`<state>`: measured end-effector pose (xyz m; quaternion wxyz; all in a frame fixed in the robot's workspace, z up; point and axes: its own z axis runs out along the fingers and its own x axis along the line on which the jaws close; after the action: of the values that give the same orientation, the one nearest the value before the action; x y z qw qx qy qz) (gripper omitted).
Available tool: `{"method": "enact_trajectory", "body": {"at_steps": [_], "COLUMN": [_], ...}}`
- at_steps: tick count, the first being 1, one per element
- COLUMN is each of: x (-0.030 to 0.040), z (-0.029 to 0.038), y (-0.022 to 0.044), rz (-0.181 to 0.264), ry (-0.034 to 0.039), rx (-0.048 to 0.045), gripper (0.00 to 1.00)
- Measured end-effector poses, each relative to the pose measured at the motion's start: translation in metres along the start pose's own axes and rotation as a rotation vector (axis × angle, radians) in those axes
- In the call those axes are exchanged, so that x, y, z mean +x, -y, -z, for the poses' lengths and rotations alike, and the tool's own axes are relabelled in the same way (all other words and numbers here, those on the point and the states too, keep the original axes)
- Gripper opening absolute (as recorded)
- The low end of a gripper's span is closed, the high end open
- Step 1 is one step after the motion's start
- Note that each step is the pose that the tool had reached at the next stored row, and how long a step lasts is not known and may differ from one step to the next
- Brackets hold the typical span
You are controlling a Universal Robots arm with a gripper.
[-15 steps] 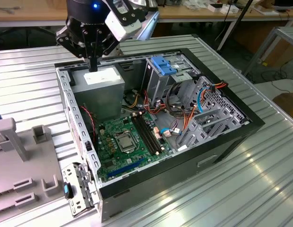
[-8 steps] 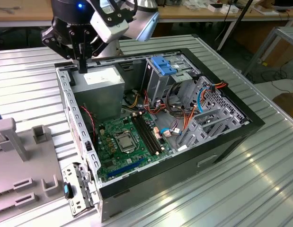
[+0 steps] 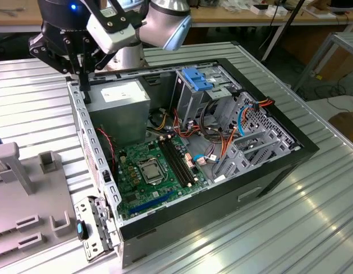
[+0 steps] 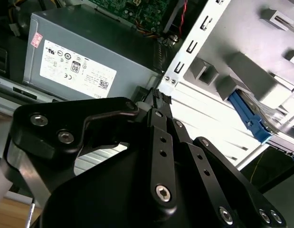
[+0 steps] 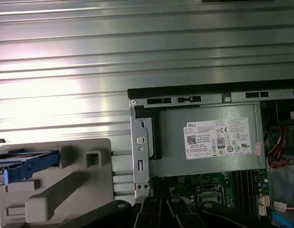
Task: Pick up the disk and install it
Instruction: 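Reach for the disk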
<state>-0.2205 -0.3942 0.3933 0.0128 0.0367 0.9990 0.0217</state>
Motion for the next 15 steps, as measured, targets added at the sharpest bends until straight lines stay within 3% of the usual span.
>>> {"method": "enact_trajectory", "body": {"at_steps": [8,15], "x": [0.0203,0.0434], "z": [0.0006,0.0010], "y": [0.0014,-0.0006], "rz": [0.000,0.000], "ry": [-0.0004,-0.0009], "rx": [0.0001,0.0000], "gripper": [0.11,0.11]}}
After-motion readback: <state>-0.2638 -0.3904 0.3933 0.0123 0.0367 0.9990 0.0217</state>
